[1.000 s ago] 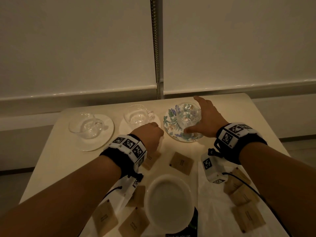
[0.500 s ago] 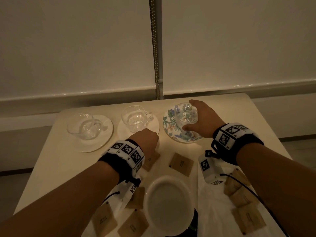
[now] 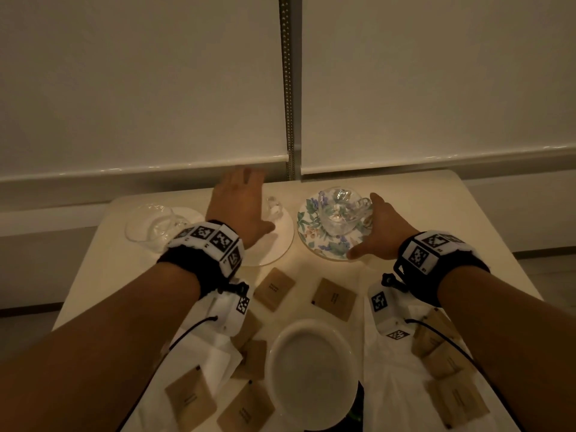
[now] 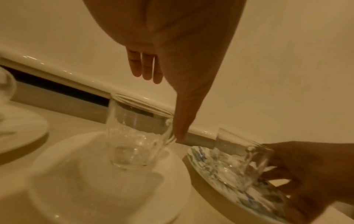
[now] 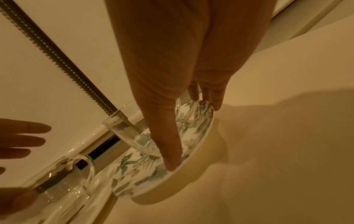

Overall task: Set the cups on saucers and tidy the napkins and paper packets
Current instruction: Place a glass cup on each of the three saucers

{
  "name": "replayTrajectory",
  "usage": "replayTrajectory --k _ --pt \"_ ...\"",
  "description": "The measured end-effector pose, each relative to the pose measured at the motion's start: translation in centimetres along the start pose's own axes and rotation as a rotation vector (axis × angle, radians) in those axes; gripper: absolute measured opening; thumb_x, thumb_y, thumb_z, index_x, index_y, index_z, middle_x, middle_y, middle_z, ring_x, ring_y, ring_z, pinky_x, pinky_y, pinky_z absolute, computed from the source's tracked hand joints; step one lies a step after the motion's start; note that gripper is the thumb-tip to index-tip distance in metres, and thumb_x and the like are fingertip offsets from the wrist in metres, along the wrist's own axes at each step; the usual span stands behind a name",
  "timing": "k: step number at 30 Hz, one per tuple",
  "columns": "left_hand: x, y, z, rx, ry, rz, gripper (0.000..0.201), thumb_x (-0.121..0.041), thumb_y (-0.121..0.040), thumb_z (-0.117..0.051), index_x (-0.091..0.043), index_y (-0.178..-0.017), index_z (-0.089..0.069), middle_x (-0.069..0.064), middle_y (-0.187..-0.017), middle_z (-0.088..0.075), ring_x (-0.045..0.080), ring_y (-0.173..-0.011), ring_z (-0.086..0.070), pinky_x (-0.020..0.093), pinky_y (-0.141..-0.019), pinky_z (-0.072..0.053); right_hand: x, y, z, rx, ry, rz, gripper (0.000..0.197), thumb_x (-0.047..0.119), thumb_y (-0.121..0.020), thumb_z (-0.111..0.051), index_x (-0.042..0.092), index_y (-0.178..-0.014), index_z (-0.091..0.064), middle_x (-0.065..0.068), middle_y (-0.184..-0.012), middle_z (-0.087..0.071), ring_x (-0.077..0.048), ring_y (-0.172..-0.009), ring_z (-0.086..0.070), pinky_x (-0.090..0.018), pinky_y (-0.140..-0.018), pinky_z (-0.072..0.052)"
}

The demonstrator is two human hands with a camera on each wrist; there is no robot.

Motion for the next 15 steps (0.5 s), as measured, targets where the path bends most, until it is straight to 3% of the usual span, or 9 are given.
replayTrajectory --k 3,8,11,15 --pt "1.9 -0.2 -1.1 0.150 -0.059 0.102 0.110 -0.047 -0.064 -0.086 -0.022 -0.149 -0.021 0.011 -0.150 -0.032 0.034 -0.137 -0.030 0.048 -0.109 -0.030 0.3 -0.2 -0.1 0.019 0.018 0.011 0.135 0.023 -0.054 -0.096 0.009 -0.153 -0.006 -0.014 -0.149 -0.030 -0.031 -0.136 -0.036 -0.043 -0.108 -0.040" --pt "2.9 -0.1 -2.3 0.236 0.157 0.138 0.112 -0.024 -0.067 -0.089 -0.025 -0.152 -0.016 0.012 -0.144 -0.046 0.033 -0.130 -0.044 0.046 -0.105 -0.041 2.0 0.3 1.2 -0.095 -0.024 0.154 0.132 0.036 -0.056 -0.093 0.019 -0.155 -0.009 -0.006 -0.159 -0.018 -0.026 -0.145 -0.020 -0.049 -0.116 -0.026" --pt "3.0 -0.1 -2.5 0.224 0.190 0.140 0.115 -0.022 -0.065 -0.091 -0.026 -0.152 -0.015 0.011 -0.144 -0.047 0.032 -0.129 -0.046 0.045 -0.105 -0.042 3.6 0.5 1.4 -0.104 0.009 0.253 0.115 0.038 -0.060 -0.091 0.024 -0.152 -0.022 -0.001 -0.156 -0.027 -0.022 -0.142 -0.028 -0.046 -0.115 -0.028" --pt "3.0 -0.2 -2.6 0.228 0.200 0.135 0.117 -0.021 -0.064 -0.091 -0.027 -0.152 -0.014 0.009 -0.144 -0.047 0.031 -0.129 -0.047 0.044 -0.106 -0.042 4.1 0.4 1.3 -0.088 0.024 0.254 0.098 0.033 -0.069 -0.087 0.021 -0.149 -0.031 0.000 -0.151 -0.036 -0.022 -0.136 -0.038 -0.041 -0.113 -0.032"
Point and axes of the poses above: each hand's wrist, its own y-axis away from the middle knuckle, its own z-axis out of the back of the hand, x = y × z, the point moved 7 cm from there along -y, towards the middle knuckle
